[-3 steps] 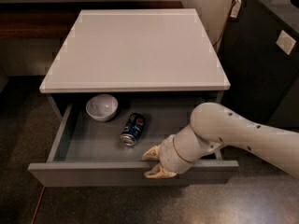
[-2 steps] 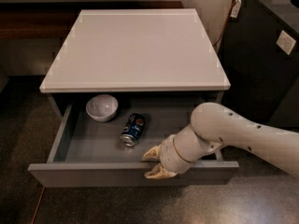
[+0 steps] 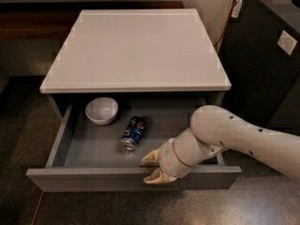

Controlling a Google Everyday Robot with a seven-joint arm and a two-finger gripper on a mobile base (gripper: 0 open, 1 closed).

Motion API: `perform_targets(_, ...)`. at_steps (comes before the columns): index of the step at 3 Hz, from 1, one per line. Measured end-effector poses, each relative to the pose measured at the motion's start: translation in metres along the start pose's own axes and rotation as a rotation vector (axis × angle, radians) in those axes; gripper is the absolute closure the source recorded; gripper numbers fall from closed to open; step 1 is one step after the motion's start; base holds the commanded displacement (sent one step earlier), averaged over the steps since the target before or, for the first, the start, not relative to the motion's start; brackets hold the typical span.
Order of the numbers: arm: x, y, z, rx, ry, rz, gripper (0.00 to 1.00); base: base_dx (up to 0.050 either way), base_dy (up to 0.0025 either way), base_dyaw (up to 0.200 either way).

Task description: Pick pepsi can from top drawer and place on counter

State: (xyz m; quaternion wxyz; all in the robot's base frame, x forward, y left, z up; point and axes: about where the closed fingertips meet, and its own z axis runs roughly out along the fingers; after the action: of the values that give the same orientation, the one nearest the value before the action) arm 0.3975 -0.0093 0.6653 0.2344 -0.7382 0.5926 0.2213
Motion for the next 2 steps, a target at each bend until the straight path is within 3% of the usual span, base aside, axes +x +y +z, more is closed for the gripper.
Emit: perform_targets(2, -0.0063, 0.0110, 0.0017, -0.010, -0.008, -0.020, 1.00, 0.000, 0.00000, 0.000)
